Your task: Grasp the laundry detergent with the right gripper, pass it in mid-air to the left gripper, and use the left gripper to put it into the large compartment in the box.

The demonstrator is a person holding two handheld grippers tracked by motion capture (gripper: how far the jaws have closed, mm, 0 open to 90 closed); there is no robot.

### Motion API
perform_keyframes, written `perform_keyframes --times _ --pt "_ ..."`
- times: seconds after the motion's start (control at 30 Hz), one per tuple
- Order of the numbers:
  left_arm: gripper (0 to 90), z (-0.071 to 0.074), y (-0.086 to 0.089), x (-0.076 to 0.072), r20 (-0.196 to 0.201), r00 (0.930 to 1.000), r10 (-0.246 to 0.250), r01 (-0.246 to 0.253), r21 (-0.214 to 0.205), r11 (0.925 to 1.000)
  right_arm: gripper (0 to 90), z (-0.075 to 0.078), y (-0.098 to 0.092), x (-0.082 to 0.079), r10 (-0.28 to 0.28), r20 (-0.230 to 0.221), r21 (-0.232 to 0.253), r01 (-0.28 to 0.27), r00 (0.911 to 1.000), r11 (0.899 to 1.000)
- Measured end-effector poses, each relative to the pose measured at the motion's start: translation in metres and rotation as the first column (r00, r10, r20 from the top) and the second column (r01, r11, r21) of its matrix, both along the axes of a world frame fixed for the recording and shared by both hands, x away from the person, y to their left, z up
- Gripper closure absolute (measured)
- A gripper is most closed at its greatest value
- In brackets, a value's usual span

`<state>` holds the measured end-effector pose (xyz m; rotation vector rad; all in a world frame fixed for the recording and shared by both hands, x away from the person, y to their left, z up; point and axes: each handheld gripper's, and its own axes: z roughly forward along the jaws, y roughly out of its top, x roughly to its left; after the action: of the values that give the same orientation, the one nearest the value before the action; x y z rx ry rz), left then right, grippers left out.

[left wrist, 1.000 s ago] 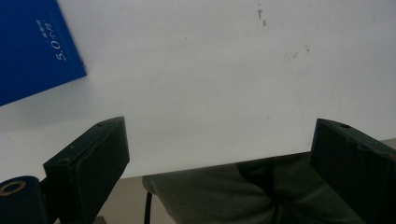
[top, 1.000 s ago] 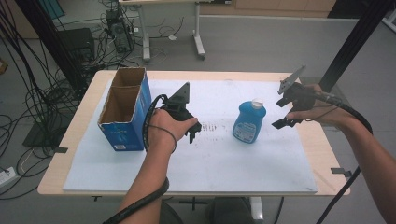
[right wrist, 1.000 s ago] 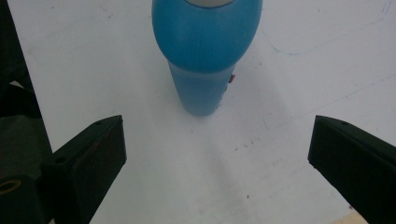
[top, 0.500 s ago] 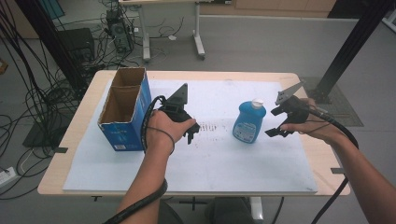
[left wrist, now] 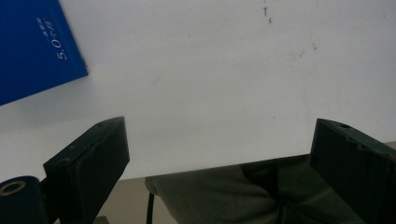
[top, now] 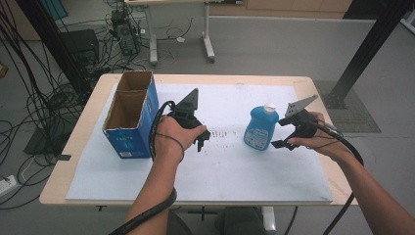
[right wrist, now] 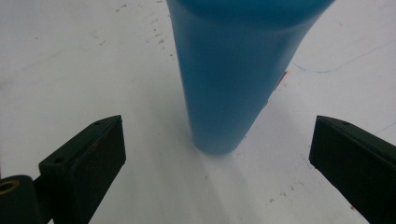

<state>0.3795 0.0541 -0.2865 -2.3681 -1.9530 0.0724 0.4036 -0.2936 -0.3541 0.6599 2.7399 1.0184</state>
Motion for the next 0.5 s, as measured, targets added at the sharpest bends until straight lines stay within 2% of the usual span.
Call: perform_keyframes --times 0.27,0.5 --pt "5.4 0.000 0.000 0.000 0.002 1.0000 0.004 -0.004 0.002 1.0000 3.5 -0.010 0.009 0.000 -0.011 0.043 0.050 0.009 0.9990 0.999" --pt "5.4 0.000 0.001 0.000 0.005 1.0000 0.005 -0.005 0.001 1.0000 3.3 -0.019 0.013 0.000 -0.027 0.064 0.087 0.022 0.9976 0.996"
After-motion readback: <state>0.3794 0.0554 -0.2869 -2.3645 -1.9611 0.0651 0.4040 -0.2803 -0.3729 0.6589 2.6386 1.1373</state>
